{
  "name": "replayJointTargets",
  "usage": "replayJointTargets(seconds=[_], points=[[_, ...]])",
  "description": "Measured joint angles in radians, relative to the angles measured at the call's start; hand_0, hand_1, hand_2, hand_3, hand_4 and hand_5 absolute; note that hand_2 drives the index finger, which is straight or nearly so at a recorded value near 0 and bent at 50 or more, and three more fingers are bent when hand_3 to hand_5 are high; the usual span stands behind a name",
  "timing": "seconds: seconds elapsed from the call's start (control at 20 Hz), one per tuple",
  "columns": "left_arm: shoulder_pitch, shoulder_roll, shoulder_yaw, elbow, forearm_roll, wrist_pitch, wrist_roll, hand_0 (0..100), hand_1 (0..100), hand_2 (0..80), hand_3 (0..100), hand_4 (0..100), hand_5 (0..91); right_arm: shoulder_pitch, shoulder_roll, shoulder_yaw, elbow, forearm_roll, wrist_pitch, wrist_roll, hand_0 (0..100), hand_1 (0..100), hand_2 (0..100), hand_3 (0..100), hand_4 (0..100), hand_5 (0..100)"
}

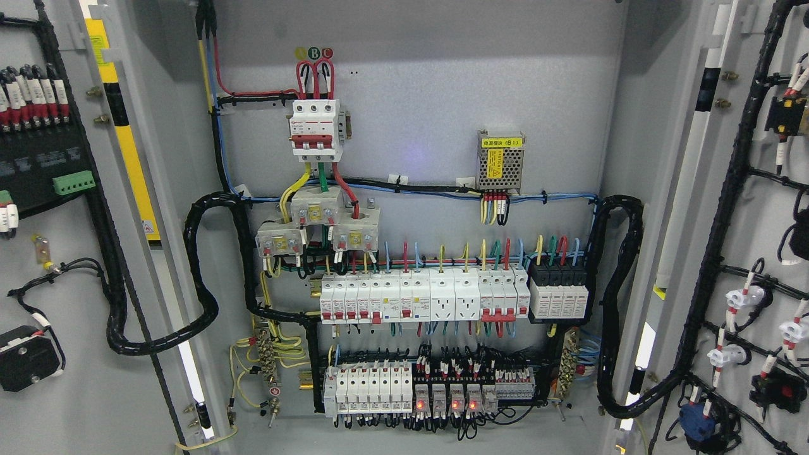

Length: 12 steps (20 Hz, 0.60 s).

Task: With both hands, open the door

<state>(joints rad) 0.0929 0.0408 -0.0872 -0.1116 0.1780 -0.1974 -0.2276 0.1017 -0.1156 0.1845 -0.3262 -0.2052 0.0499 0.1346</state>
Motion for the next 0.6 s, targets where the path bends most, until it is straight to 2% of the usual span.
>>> replayJointTargets(seconds=[0.15, 0.3, 0.6], points=[[0.0, 0.006, -0.023, 0.044, -0.001, 0.0, 0.049, 0, 0, 0.0, 0, 0, 0.0, -0.012, 0.008, -0.03, 0.053, 0.005, 0.019, -0.022, 20, 12, 0, 0, 0, 0], [0.0, 0.01, -0.041, 0.079, -0.001, 0.0, 0.062, 0, 0, 0.0, 0, 0, 0.0, -0.02, 0.016, -0.055, 0.096, 0.008, 0.027, -0.038, 20, 12, 0, 0, 0, 0], [-0.003, 0.017, -0.065, 0.122, -0.001, 0.005, 0.068, 0, 0, 0.0, 0, 0, 0.0, -0.028, 0.025, -0.104, 0.151, 0.01, 0.03, -0.045, 20, 12, 0, 0, 0, 0]])
